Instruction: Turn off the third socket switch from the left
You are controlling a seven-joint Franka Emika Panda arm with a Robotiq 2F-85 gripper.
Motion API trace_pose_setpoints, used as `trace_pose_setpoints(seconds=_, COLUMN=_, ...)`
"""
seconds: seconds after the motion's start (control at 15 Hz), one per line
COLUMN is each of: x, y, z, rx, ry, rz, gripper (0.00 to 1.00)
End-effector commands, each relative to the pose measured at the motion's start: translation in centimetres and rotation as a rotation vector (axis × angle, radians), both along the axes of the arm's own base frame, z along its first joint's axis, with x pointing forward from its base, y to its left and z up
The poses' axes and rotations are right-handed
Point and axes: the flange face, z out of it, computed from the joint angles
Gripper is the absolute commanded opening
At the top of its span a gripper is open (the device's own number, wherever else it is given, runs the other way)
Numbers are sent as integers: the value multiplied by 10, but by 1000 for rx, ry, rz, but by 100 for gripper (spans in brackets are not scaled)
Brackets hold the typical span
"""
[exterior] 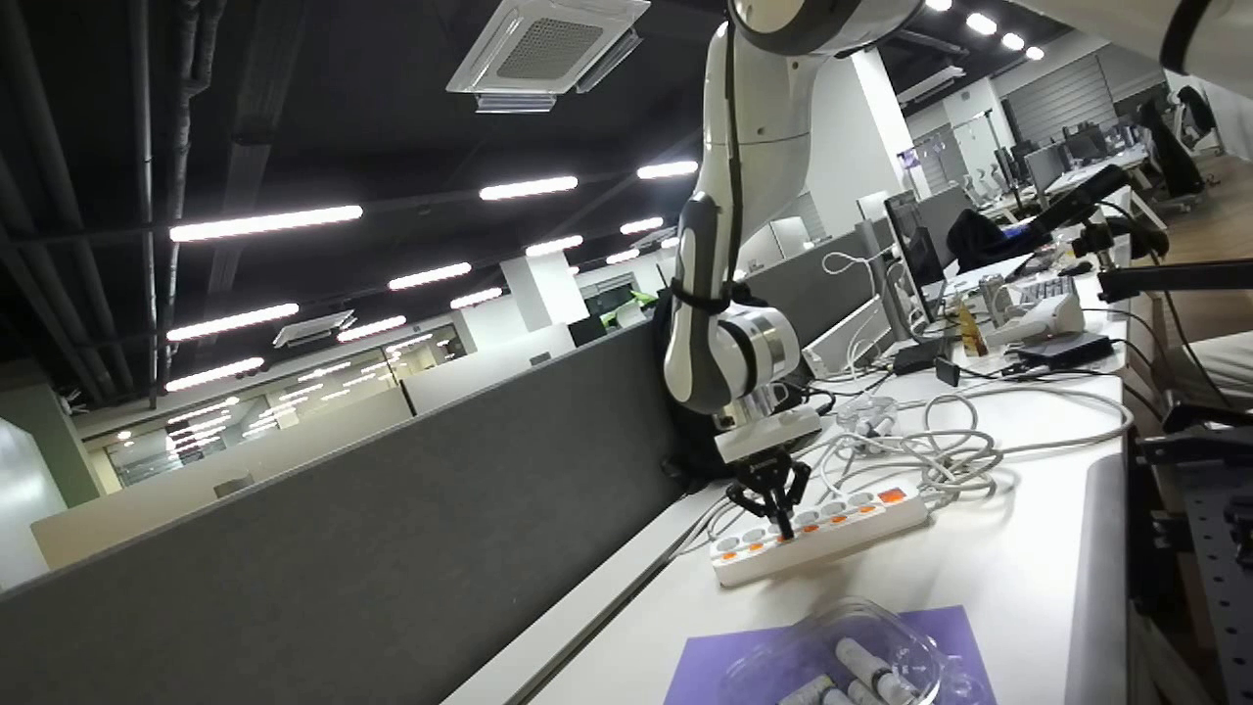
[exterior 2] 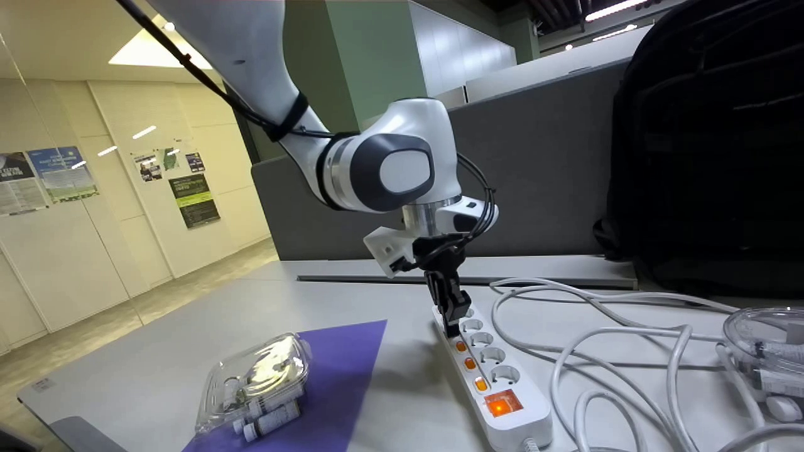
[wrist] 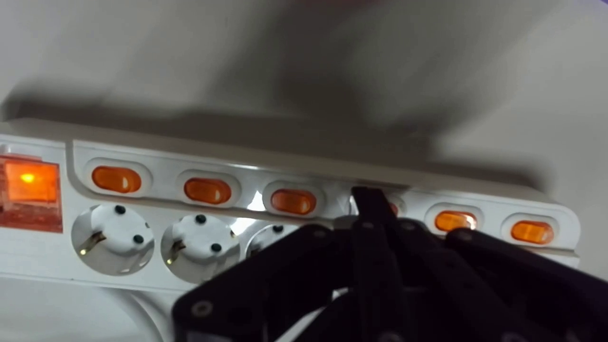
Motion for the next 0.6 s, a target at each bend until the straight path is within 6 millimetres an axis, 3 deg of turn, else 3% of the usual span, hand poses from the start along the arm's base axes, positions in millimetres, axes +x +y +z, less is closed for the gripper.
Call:
trace_pose_setpoints(seconds=0.0, x=3, y=-5, z=-23, rx=1, ry=26, rz=-32, gripper=0)
trace_pose_setpoints(seconds=0.2, x=2, y=-4, z=-22, rx=18, ry=29, rz=-31, gripper=0)
trace_pose_setpoints(seconds=0.53, x=-2, y=11, z=16, rx=47, ry=5, rz=-22, gripper=0)
